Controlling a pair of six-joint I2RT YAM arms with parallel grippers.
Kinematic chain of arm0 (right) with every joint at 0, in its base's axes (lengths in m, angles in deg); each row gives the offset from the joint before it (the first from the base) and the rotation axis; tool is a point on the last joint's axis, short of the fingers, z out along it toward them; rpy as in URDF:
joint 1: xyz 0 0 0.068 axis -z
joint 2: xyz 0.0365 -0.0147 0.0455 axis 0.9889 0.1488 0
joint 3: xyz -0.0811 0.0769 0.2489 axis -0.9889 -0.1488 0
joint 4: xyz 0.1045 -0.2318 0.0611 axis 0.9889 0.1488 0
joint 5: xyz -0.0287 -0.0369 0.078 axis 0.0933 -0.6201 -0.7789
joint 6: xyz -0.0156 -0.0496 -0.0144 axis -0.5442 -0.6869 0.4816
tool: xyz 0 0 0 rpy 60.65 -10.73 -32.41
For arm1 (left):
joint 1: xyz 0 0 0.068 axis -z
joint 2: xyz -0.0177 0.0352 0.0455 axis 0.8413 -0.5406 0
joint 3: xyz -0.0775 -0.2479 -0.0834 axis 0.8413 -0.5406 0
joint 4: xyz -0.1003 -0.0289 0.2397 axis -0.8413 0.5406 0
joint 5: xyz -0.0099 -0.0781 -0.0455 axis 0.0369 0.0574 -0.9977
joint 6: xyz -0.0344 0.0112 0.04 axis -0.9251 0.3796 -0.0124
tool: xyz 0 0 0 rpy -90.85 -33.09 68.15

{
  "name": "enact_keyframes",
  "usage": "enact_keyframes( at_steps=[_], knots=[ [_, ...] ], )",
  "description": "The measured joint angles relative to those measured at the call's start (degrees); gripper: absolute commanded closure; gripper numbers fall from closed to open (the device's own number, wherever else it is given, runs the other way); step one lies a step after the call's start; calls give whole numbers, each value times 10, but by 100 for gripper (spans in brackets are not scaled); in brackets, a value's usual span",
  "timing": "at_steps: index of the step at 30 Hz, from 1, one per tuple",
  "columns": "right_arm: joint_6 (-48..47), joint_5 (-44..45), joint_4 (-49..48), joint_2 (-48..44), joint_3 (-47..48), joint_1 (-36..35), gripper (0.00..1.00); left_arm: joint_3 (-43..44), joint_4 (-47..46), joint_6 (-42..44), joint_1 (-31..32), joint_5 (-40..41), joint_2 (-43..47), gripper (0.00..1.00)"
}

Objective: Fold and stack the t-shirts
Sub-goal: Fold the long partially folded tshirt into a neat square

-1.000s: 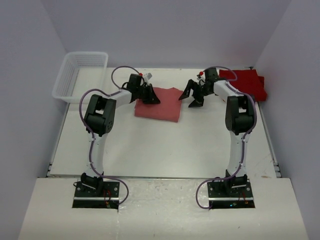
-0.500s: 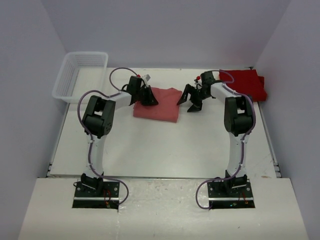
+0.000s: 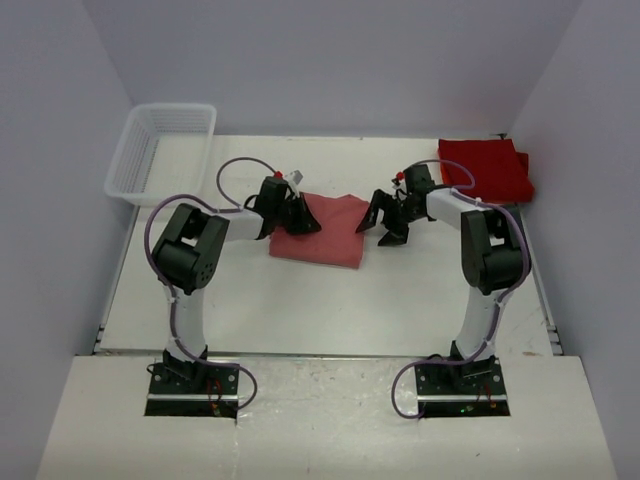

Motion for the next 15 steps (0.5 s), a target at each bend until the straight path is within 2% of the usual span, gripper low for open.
enact_keyframes(
  at_steps=[8, 15],
  knots=[
    [11, 4, -50, -41, -67, 0, 16, -77, -30, -35, 34, 7, 46, 97],
    [27, 10, -86, -63, -104, -21, 16, -85, -41, -47, 36, 7, 48, 97]
  ],
)
